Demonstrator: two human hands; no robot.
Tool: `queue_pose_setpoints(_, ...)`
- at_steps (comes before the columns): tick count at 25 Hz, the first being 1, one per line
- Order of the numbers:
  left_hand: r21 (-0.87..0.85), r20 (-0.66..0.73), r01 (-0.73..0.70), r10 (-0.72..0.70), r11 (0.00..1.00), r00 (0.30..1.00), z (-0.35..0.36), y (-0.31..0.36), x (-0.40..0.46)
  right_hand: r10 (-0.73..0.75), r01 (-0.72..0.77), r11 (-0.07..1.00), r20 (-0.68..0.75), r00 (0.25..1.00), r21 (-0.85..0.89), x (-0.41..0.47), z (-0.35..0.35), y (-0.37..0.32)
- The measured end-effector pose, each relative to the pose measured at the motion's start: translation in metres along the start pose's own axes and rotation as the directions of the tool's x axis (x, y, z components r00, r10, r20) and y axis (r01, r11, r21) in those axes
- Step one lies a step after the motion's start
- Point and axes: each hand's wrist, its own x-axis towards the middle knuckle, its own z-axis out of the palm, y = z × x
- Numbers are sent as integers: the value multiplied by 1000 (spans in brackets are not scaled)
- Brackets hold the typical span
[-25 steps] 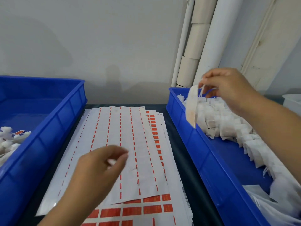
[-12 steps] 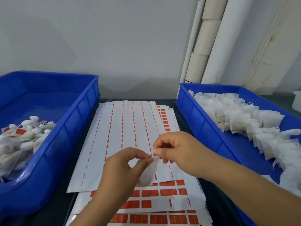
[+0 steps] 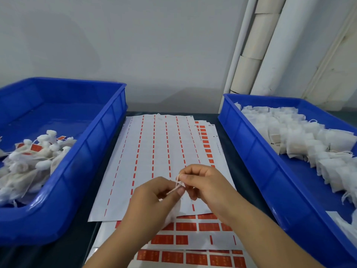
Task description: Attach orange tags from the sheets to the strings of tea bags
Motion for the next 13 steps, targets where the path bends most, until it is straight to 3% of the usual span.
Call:
queue_pose_setpoints(3, -120, -3, 16, -17, 993, 1000, -8, 6, 5, -11, 12, 999, -28, 1000, 32, -3, 2, 13)
queue_pose_setpoints(6, -356, -68, 78, -109, 931, 992, -13, 10, 10, -9, 21, 989, 86, 996, -145, -10, 22, 36)
queue_pose_setpoints(8, -455, -84, 112, -168, 883, 982, -12, 11, 12, 63, -57, 975, 18, 998, -214, -10, 34, 46)
queue_pose_setpoints(13, -670, -126, 191, -363, 717, 923, -15, 5, 22, 115, -110, 988, 36, 993, -112, -7, 28, 51)
